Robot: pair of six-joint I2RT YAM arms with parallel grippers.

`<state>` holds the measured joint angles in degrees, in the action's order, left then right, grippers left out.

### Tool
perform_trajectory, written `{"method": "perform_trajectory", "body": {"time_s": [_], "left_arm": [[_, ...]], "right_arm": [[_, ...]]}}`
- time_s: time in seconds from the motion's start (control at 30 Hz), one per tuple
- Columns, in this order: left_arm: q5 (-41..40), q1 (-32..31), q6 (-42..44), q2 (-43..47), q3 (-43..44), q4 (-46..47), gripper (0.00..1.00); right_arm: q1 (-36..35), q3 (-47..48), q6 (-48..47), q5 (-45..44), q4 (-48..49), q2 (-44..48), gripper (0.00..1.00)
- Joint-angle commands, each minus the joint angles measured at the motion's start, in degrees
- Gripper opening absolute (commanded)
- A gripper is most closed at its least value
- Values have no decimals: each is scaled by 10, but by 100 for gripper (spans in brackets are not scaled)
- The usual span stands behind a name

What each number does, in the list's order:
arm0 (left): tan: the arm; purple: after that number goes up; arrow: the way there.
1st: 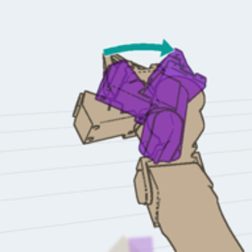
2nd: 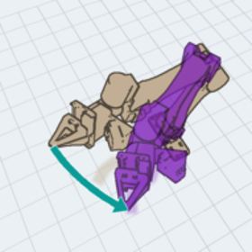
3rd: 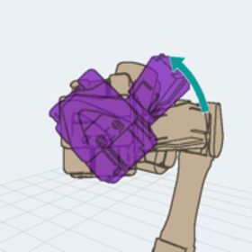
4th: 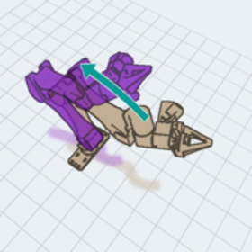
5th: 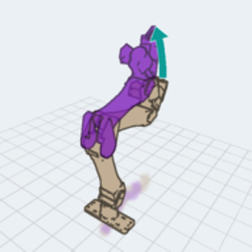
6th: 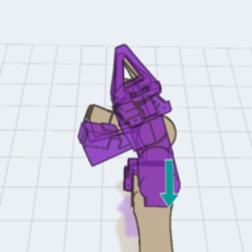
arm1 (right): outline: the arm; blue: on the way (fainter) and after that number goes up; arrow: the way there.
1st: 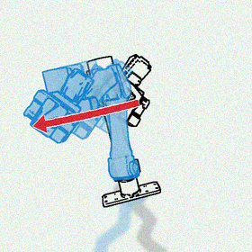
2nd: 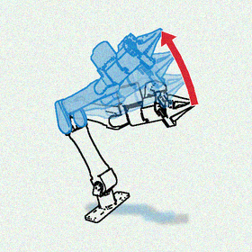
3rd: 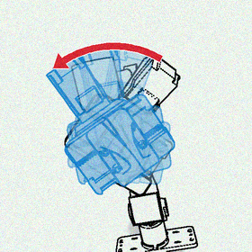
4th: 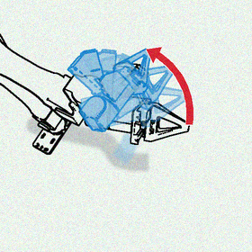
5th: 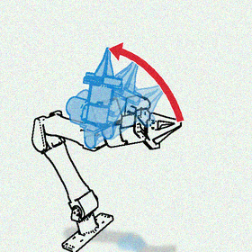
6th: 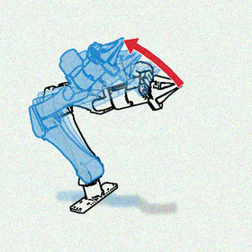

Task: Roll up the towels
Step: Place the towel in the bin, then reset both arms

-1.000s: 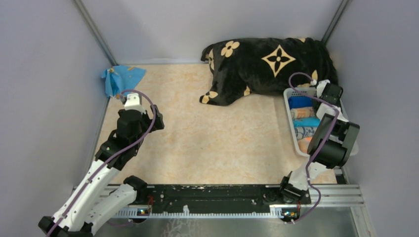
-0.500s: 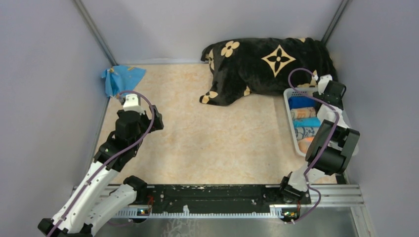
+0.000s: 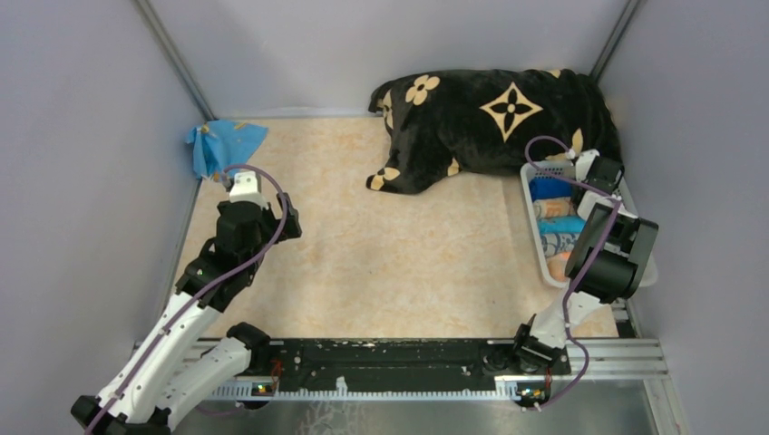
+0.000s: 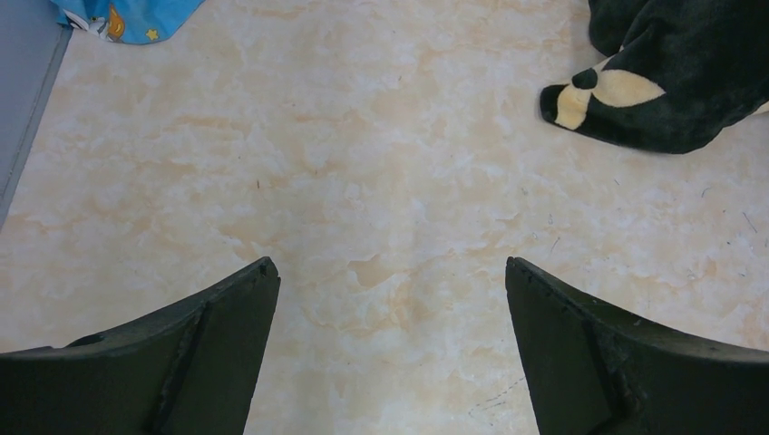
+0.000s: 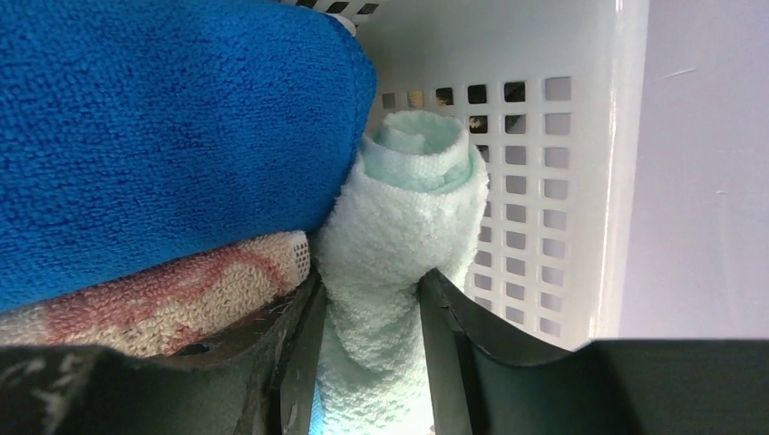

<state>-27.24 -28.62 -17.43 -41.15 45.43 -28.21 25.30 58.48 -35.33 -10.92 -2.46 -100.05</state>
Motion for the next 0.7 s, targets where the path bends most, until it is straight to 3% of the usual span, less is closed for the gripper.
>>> {"method": "perform_trajectory", "body": {"time_s": [0.0,0.37,0.67], "left_arm": [[-14,-1,10,-2,-2,17,100],[-2,0,12,11,2,19,100],[5,0,11,69,3,40,100]], "right_arm": [[0,-6,18,-4,36,-4,45],[0,-23,108,-29,44,165,60],[-16,-93,287,33,-5,396,65]]}}
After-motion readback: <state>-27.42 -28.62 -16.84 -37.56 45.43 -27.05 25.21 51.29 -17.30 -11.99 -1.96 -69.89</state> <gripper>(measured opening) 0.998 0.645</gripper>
